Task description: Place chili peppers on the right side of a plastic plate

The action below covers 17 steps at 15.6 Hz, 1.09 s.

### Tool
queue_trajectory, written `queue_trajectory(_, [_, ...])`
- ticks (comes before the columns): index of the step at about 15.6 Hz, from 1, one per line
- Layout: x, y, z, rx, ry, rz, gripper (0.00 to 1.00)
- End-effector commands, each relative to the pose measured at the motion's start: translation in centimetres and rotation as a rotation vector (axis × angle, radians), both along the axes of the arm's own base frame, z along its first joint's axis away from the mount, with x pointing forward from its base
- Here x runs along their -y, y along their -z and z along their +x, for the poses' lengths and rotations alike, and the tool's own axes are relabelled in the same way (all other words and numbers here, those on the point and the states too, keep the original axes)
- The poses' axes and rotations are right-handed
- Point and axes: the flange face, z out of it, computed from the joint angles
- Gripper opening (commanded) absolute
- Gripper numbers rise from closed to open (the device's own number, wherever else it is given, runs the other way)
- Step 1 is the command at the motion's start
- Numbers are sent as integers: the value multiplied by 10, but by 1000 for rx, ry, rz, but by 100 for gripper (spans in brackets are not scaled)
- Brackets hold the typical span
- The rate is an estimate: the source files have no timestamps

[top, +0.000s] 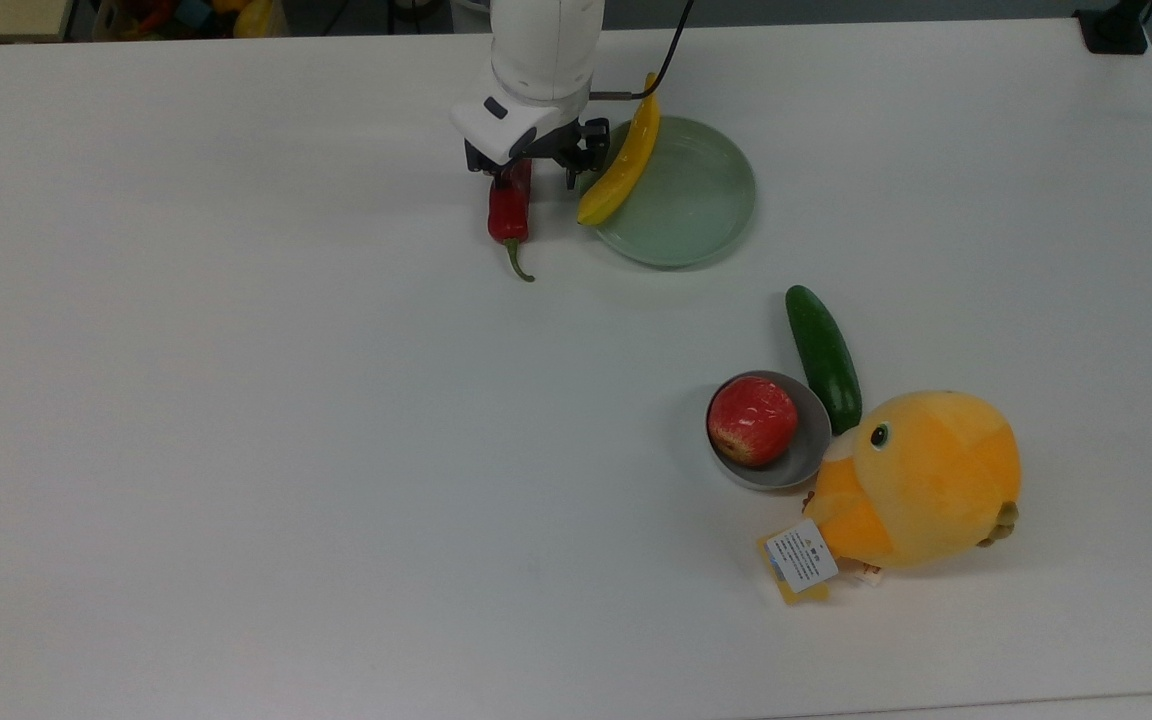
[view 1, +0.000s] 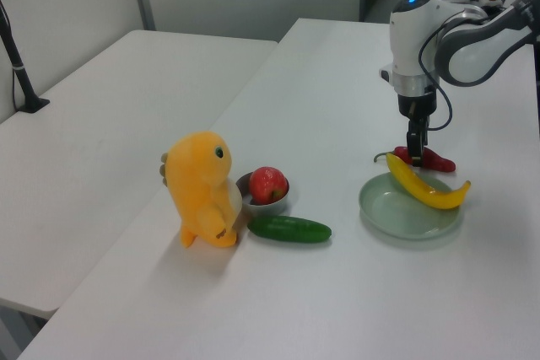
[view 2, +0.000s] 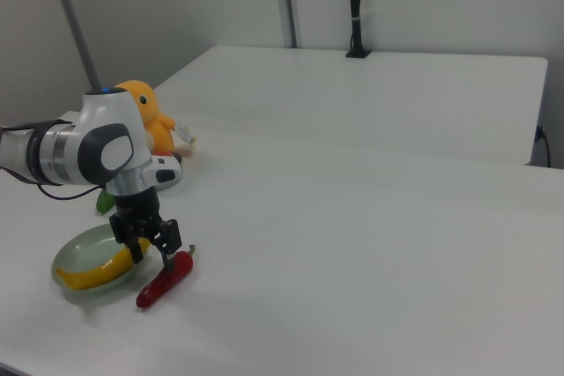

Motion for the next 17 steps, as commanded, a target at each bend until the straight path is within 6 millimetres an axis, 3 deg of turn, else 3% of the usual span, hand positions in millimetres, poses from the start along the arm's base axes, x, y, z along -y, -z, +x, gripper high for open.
queue_trajectory(1, [-1, -11, -4, -7, 23, 5, 81])
queue_trajectory(4, [0, -32, -9, 6, 23, 1, 81])
queue_trajectory(6, [0, -53, -13, 15, 21, -3, 87])
queue_trajectory(7, [-1, -66, -9, 32, 26, -2, 97])
queue_trajectory(8, [-1, -77, -5, 32, 28, -2, 100])
queue_trajectory(12, [-9, -150, 31, 145, 46, 23, 100])
queue_trajectory(17, [-12, -195, 43, 226, 87, 83, 100])
